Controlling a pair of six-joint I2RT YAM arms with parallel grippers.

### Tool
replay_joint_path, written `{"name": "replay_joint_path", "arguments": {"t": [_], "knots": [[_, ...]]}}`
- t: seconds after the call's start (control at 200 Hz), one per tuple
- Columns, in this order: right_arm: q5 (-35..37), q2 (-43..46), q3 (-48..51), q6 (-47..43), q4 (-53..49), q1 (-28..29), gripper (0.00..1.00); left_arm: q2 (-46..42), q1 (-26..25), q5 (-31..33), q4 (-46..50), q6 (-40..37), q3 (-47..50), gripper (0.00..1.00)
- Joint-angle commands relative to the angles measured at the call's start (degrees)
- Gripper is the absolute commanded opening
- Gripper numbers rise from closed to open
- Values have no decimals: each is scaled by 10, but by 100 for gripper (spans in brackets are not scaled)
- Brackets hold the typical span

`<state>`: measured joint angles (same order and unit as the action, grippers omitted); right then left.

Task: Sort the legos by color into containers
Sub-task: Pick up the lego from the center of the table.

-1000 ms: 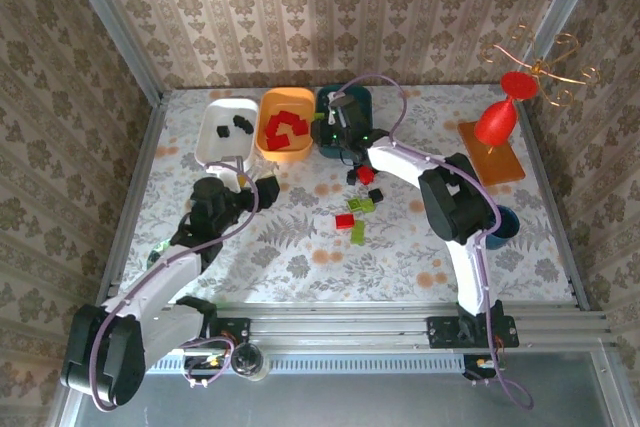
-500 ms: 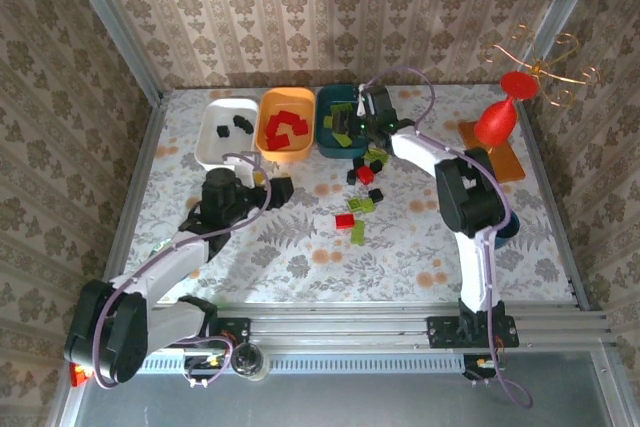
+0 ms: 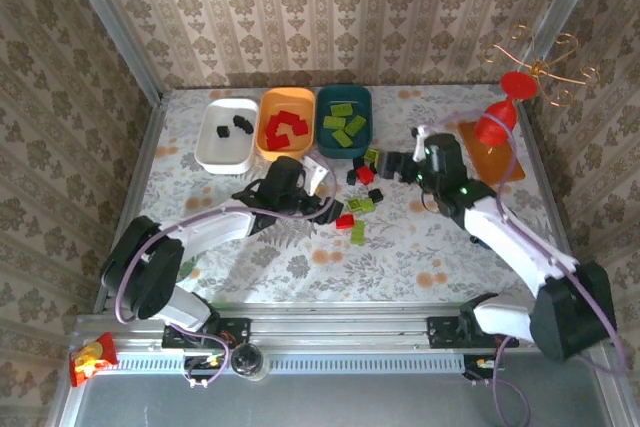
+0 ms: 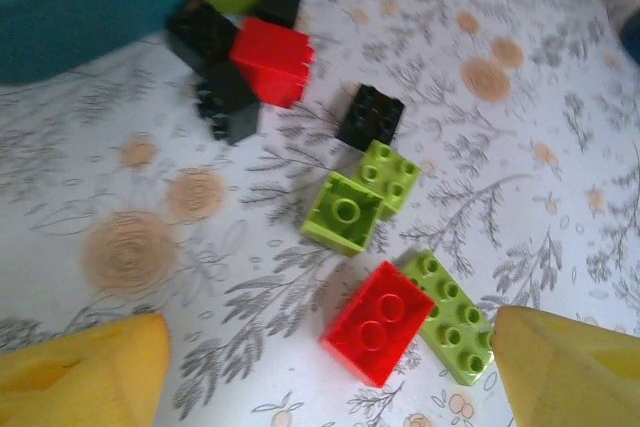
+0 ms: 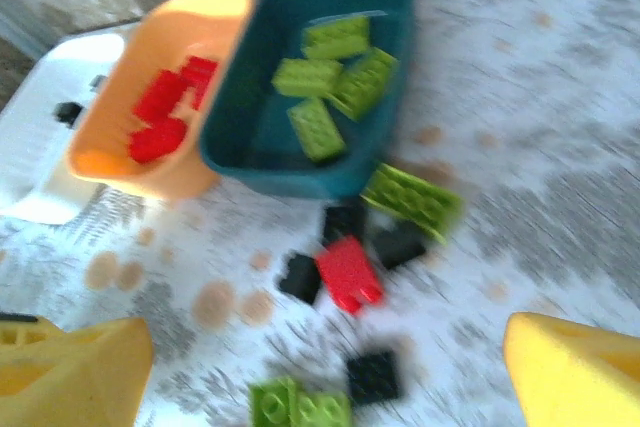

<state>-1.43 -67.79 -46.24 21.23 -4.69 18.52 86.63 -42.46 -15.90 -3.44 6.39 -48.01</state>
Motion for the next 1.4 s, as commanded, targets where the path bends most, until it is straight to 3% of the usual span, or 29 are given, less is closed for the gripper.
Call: {"name": "replay_joint_path", "arguments": {"t": [0.0, 0.175, 0.36, 0.655, 0.94, 1.185, 1.395], "knots": [[37, 63, 51, -1, -32, -14, 95, 29, -21, -6, 83, -89, -29, 85], [38, 117, 100, 3, -27, -26, 96, 87, -35, -9, 153, -168, -61, 82], [29, 105, 102, 0, -18, -29, 97, 125, -38, -10, 143, -185, -74, 81], [19, 89, 104, -1, -16, -33, 97, 181, -60, -12, 113, -192, -107, 69], [24, 88, 108, -6, -16, -35, 97, 210, -66, -20, 92, -188, -123, 48], [20, 74, 106, -4, -13, -35, 97, 168, -65, -9, 59, -175, -84, 29], [20, 74, 104, -4, -14, -35, 97, 47, -23, -2, 35, -144, 4, 19]]}}
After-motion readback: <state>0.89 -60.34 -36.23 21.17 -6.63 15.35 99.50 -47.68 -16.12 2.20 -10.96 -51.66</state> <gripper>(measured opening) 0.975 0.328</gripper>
